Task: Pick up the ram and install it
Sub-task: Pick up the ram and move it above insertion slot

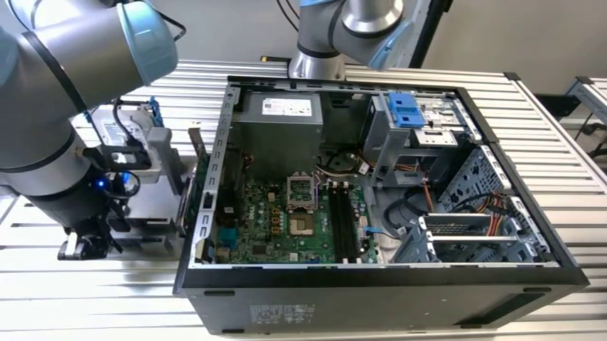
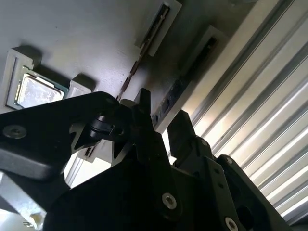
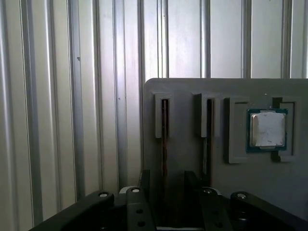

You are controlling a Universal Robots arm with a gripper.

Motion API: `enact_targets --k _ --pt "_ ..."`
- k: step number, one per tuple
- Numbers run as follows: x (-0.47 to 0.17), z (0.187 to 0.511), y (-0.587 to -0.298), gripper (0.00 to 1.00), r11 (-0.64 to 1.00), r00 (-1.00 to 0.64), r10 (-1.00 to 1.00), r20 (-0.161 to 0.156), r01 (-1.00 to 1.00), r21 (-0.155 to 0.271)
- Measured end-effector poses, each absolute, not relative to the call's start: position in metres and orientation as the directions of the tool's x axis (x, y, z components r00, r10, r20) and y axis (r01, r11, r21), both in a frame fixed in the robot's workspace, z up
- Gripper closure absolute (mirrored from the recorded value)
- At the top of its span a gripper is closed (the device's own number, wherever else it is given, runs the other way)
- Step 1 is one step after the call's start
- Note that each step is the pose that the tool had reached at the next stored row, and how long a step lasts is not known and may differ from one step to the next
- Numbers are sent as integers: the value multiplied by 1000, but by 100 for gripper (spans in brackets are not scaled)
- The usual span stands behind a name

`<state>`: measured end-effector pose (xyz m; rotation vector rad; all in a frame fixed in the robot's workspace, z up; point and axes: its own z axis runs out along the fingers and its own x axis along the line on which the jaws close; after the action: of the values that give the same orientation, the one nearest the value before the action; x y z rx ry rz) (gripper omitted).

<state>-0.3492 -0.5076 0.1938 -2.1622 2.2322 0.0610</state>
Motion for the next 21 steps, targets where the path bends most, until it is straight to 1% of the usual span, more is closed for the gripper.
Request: enact_targets --k 4,5,21 --pt "-349 193 -508 0 32 -32 -998 -51 -999 5" --pt "-349 193 -508 100 32 -32 -998 -51 -999 5" --pt "-349 190 -508 100 31 -31 -998 -51 -1000 5"
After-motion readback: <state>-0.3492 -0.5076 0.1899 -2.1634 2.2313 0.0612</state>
